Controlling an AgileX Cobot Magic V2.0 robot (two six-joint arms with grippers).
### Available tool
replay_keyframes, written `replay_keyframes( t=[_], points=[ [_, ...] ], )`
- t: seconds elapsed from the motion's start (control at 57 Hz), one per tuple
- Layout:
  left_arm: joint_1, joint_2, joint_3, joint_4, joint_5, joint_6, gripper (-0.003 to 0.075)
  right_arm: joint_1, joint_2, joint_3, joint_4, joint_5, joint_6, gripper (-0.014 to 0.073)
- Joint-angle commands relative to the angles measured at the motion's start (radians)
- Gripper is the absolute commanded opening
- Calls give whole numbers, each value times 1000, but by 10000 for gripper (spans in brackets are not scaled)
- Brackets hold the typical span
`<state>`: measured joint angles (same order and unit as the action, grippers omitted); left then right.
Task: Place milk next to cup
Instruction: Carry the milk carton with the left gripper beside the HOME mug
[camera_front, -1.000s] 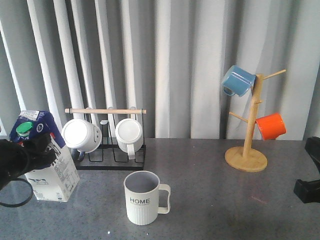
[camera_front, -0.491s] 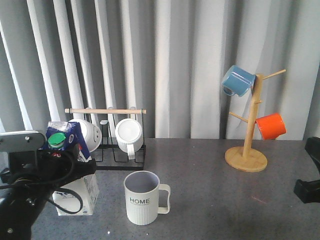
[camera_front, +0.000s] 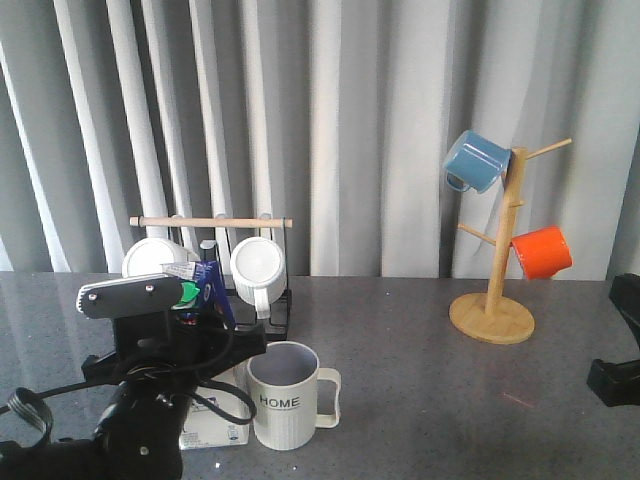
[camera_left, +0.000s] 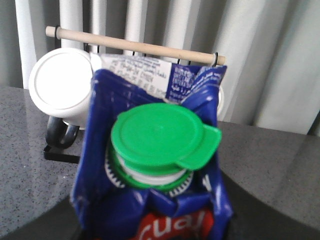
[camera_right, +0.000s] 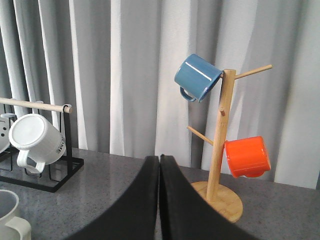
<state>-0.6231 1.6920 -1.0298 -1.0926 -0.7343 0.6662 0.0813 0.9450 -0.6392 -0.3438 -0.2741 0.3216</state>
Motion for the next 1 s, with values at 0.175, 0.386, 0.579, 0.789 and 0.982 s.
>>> replay_keyframes(
  t=[0.175,0.386,0.579,0.789,0.982],
  points=[
    [-8,-1,-36,30,-87,7,-6,-5,-6,-32,-4,-69,1,-8],
    [-8,19,-33,31,-82,50,-6,-5,-6,-32,-4,-69,1,-8],
    [-8,49,-33,42,-95,52,-6,-5,-6,-32,-4,-70,1,-8],
    [-8,65,-33,141,-72,46,-6,-5,-6,-32,-4,-70,1,-8],
    [-8,65,-33,143,-67,45,-6,-5,-6,-32,-4,-70,1,-8]
  ],
)
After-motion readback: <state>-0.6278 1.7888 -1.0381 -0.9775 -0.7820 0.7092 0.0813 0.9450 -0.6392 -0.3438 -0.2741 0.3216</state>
